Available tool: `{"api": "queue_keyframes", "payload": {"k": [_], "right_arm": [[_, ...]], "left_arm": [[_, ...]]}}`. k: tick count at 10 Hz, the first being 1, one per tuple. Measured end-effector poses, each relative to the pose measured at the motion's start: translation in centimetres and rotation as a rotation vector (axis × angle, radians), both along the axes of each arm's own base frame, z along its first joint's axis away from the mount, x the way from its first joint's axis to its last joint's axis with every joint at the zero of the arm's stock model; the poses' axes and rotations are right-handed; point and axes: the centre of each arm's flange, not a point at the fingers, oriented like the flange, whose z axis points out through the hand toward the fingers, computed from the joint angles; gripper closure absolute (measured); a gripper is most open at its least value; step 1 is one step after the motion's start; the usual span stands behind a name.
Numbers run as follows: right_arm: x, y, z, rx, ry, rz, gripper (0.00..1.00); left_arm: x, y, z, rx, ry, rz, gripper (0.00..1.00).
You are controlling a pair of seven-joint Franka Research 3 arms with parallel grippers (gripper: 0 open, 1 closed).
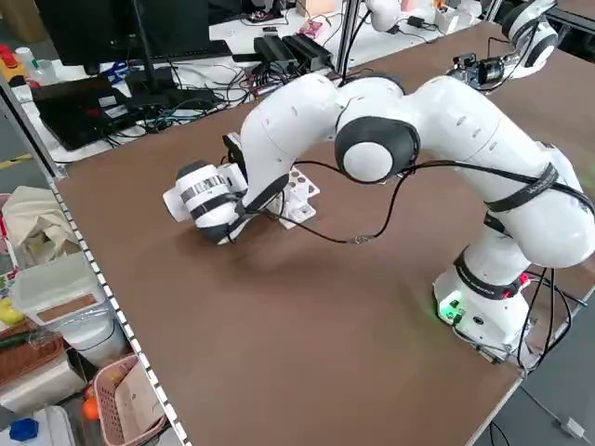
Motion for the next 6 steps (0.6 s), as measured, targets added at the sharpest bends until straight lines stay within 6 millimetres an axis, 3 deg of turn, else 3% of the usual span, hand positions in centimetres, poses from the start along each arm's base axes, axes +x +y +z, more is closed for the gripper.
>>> {"api": "queue_keyframes", "payload": {"k": [3,6], "right_arm": [[-0.04,-0.04,-0.06,0.001,0.006,0.000,0.62],[0.01,-0.16,-0.12,0.000,0.004,0.003,0.62]], "left_arm": [[-0.04,0.05,-0.22,0.001,-0.004,0.004,0.78],[0.00,0.05,-0.18,0.001,-0.006,0.003,0.71]]}}
